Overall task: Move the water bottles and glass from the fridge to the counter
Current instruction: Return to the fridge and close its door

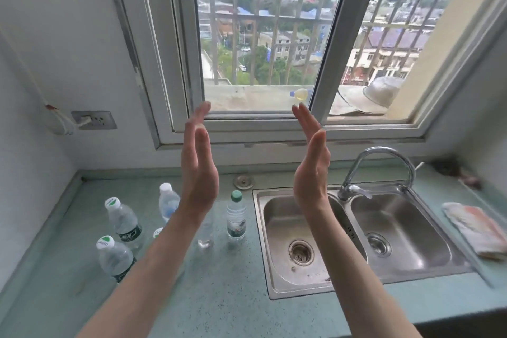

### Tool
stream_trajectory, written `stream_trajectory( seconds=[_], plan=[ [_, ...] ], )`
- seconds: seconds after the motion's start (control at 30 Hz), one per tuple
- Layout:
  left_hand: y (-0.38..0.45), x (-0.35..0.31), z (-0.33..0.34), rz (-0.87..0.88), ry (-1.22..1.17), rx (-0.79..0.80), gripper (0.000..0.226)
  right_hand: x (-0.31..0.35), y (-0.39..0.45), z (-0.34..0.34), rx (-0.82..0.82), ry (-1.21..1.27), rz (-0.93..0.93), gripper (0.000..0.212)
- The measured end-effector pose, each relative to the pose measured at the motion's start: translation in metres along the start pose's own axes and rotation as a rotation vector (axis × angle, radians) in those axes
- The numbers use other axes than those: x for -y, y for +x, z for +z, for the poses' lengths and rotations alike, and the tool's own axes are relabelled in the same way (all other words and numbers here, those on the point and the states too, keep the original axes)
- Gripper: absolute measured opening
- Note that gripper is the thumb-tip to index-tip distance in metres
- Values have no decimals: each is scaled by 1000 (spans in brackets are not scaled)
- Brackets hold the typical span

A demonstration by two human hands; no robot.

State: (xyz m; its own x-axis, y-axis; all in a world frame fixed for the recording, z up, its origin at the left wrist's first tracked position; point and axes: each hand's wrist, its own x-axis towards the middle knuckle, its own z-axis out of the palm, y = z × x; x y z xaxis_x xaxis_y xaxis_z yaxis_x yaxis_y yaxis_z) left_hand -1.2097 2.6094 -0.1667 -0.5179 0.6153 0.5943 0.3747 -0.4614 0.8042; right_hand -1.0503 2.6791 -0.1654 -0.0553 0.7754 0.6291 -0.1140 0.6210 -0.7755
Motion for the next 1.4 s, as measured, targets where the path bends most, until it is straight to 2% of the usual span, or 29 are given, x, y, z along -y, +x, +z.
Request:
stream_trajectory(
  seconds=[0.17, 0.4, 0.5, 0.63, 0.8, 1.17, 1.23, 1.33, 1.4],
  plan=[
    [6, -33, 24, 100, -148, 114, 85, 46, 6, -36, -133, -104, -88, 72],
    [-24, -76, 92, 71, -396, 342, 78, 111, -27, -130, -377, -325, -137, 77],
    [-51, -99, 126, 55, -480, 437, 65, 138, -50, -172, -484, -446, -142, 90],
    [-91, -136, 172, 72, -565, 550, 62, 175, -84, -233, -606, -556, -140, 96],
    [-159, -194, 230, 50, -680, 709, 63, 225, -136, -312, -757, -666, -134, 96],
    [-365, -353, 331, -16, -918, 1026, 57, 359, -279, -491, -1026, -872, -132, 108],
    [-395, -375, 344, -14, -958, 1064, 59, 379, -305, -515, -1079, -920, -140, 103],
    [-444, -416, 364, -19, -1025, 1128, 63, 417, -345, -548, -1176, -954, -132, 79],
    [-479, -447, 375, -35, -1073, 1188, 63, 448, -371, -566, -1243, -974, -135, 72]
  ],
)
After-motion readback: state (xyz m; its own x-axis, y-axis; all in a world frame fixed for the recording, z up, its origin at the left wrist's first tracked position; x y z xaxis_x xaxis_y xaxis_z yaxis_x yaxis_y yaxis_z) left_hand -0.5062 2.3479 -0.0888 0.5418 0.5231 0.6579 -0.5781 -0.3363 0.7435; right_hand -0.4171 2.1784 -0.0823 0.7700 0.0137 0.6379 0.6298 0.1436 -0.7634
